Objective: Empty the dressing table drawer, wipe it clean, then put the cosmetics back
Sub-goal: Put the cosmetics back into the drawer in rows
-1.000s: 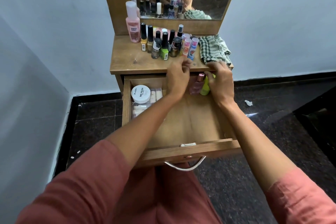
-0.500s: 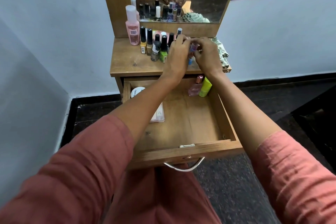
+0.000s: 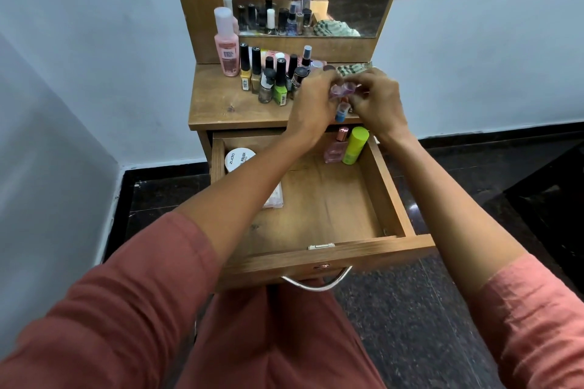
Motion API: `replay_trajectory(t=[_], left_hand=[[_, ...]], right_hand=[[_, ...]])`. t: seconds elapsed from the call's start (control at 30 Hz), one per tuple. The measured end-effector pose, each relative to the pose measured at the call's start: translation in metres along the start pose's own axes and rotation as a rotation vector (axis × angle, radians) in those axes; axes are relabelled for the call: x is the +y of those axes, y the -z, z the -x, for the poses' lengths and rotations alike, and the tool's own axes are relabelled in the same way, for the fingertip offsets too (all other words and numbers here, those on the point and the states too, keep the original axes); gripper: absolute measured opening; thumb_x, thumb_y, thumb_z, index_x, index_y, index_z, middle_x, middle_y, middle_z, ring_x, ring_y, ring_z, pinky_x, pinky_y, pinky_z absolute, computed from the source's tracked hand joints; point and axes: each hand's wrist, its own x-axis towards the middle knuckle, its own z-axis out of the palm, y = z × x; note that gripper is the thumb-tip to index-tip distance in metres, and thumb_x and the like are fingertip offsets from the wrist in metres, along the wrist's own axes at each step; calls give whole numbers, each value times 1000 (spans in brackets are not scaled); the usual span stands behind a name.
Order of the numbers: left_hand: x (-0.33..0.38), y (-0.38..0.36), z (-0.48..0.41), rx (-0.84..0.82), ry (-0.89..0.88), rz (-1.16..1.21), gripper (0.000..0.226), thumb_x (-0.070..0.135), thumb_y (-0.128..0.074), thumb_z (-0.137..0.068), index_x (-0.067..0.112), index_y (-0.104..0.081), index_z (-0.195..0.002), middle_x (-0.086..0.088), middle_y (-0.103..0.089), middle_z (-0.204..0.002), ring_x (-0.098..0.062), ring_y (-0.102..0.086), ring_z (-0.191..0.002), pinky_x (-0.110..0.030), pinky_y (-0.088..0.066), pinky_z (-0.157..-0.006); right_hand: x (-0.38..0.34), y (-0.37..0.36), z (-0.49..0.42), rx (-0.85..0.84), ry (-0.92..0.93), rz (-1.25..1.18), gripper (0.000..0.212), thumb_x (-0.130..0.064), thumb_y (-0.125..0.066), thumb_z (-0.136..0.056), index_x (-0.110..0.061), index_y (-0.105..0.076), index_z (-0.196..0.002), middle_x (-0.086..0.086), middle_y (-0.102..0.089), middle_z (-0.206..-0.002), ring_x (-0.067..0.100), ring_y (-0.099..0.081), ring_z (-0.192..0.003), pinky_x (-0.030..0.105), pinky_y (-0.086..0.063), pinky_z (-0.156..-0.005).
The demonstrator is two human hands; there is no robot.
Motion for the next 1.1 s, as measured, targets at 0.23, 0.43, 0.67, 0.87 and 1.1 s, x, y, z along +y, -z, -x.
replay_trajectory(t=[0.23, 0.43, 0.67, 0.87, 1.1], left_hand=[[5, -33, 24, -141, 56, 13, 15, 5, -61, -83, 4, -67, -96, -13, -65, -98, -11, -53, -79, -20, -44, -69], [-10, -65, 42, -295, 149, -86, 17, 1, -60, -81, 4, -66, -97, -16, -59, -103, -30, -60, -92, -34, -44, -74], [-18, -86, 52, -282, 233, -77, 12, 1, -56, -83, 2, -63, -92, -17, -56, -105, -35, -59, -93, -41, -47, -74], [-17, -96, 51, -258, 246, -81, 14, 1, -56, -84, 2, -62, -97, -15, -55, -119, -37, -59, -98, -39, -46, -76], [-15, -98, 52, -250, 226, -120, 18, 0, -52, -86, 1, -60, -102, -15, -51, -125, -39, -58, -100, -41, -46, -78]], right_hand=[[34, 9, 35, -73, -99, 31, 25, 5, -61, -79, 0, -68, -102, 22, -64, -102, 31, -63, -88, 24, -49, -80], [62, -10, 57, -157, -188, 104, 27, 8, -55, -79, 4, -67, -104, 25, -60, -104, 37, -61, -92, 40, -50, -87], [74, -23, 67, -150, -260, 217, 25, 3, -56, -78, -2, -64, -101, 18, -63, -106, 35, -57, -102, 45, -49, -82], [80, -27, 69, -149, -243, 210, 21, 1, -57, -81, 2, -63, -101, 20, -60, -106, 33, -52, -105, 42, -46, -86], [80, -30, 70, -149, -218, 274, 22, 3, -54, -81, 3, -61, -103, 20, -55, -106, 34, -50, -106, 40, -43, -86]])
